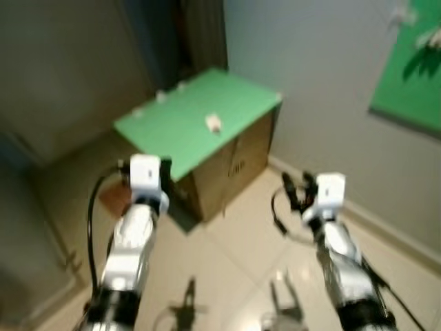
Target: Hang keys on a hook
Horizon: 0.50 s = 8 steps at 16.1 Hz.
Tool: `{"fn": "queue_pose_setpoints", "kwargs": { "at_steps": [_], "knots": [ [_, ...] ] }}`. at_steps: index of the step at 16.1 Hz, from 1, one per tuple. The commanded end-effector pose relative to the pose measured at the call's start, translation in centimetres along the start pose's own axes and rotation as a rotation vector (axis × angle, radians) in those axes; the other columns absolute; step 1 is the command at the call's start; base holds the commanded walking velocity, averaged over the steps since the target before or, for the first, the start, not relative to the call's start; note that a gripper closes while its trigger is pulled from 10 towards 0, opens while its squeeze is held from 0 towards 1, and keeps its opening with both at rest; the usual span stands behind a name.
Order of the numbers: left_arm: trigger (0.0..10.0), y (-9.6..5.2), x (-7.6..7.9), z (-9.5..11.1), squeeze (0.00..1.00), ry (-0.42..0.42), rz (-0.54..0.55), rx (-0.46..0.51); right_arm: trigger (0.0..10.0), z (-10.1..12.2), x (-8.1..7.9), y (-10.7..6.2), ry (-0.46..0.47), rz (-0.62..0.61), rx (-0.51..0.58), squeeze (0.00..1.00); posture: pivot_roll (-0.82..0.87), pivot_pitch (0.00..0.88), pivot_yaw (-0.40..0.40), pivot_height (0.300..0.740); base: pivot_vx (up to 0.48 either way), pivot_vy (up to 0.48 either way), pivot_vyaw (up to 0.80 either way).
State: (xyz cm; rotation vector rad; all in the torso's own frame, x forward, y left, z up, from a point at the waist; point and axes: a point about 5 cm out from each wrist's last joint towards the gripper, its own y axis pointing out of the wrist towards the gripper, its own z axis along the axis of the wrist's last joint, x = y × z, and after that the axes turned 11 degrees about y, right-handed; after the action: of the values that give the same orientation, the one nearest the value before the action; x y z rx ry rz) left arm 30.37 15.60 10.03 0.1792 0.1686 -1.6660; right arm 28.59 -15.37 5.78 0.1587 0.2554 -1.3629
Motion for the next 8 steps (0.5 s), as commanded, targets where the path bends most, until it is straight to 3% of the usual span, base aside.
{"fn": "queue_pose_setpoints", "kwargs": {
  "at_steps": [1, 8],
  "knots": [
    [10.0, -0.1, -0.9, -0.4, 0.00, 0.026, 0.018, -0.023, 10.0, 0.1, -1.8, 0.4, 0.013, 0.073, 0.006, 0.00, -0.20, 0.036, 0.117, 0.736, 0.480, 0.000, 0.00],
    [10.0, 0.9, -0.3, 0.2, 0.00, 0.075, -0.005, -0.036, 10.0, 0.0, -3.0, 0.6, 0.012, 0.131, -0.023, 0.00, -0.19, 0.052, 0.112, 0.736, 0.480, 0.000, 0.00]
  ]
}}
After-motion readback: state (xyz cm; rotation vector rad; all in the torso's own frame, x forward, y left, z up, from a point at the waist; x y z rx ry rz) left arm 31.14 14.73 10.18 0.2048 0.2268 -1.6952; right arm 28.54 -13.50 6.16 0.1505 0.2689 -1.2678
